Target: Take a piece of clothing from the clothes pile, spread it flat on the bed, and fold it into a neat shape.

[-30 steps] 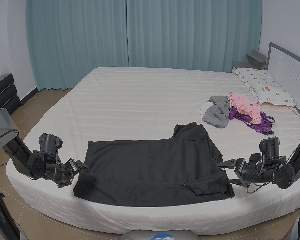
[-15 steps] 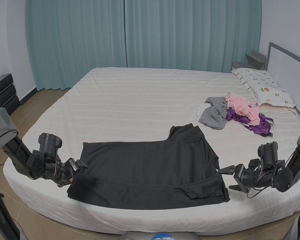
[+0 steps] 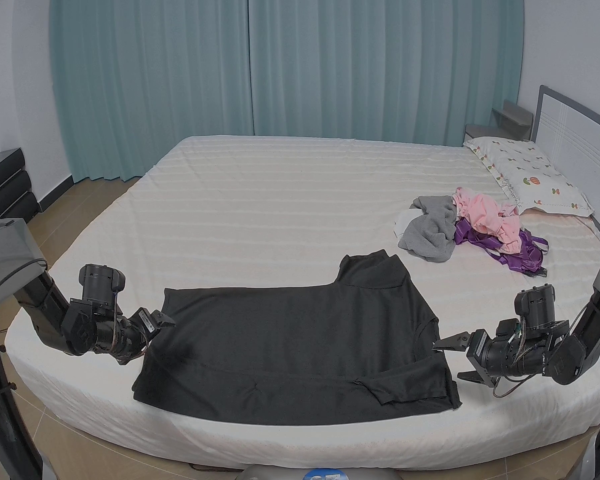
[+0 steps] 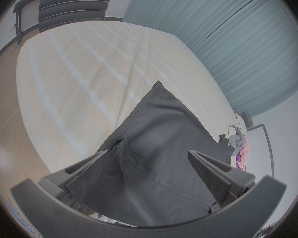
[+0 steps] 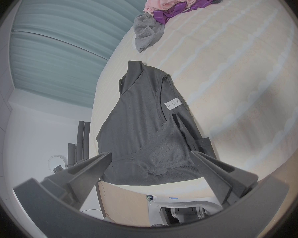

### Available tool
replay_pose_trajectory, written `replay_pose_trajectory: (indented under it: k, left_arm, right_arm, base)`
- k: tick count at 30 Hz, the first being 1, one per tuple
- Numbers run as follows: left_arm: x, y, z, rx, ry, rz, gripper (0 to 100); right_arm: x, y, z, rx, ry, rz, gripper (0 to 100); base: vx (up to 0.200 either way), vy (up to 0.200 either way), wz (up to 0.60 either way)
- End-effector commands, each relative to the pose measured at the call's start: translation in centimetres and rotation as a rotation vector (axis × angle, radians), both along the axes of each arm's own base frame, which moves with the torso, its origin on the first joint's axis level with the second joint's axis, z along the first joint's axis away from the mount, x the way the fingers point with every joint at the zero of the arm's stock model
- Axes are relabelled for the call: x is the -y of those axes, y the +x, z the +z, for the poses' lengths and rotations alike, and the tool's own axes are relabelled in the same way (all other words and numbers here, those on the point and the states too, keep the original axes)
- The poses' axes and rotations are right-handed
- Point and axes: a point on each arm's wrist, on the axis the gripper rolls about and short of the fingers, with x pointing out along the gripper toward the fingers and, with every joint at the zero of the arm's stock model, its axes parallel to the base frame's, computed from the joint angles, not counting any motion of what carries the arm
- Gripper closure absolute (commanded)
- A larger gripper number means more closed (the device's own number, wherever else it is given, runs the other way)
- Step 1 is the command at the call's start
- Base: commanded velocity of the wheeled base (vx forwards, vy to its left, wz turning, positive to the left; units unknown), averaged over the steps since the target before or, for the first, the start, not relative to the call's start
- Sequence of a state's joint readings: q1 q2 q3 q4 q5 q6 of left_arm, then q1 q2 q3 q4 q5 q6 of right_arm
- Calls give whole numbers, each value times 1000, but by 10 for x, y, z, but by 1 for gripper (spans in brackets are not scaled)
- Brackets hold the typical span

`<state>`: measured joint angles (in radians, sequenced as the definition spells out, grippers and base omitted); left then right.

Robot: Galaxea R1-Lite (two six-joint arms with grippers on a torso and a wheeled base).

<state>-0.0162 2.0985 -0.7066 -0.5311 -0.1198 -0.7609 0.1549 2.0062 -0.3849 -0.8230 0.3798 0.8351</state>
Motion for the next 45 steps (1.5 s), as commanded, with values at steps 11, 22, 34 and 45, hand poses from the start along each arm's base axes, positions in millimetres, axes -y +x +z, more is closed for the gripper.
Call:
replay_pose_trajectory:
  k: [11, 22, 34, 45]
  left_arm:
    - [-2, 21, -30, -30, 20, 19, 0]
    - [-24, 18, -33, -45, 26, 70, 100]
    - [-23, 12, -26, -37, 25, 70, 100]
    - [-24, 12, -27, -40, 23, 75, 100]
  right_arm:
    - [0, 1, -7, -21, -11, 7, 0]
    - [-2, 0, -6, -17, -12, 14, 0]
    - [-8, 15, -4, 70, -69, 29, 0]
    - [-8, 45, -29, 117, -154, 117, 0]
  base:
    - [0, 0, 0]
    - [0, 0, 0]
    - [0, 0, 0]
    - [0, 0, 0]
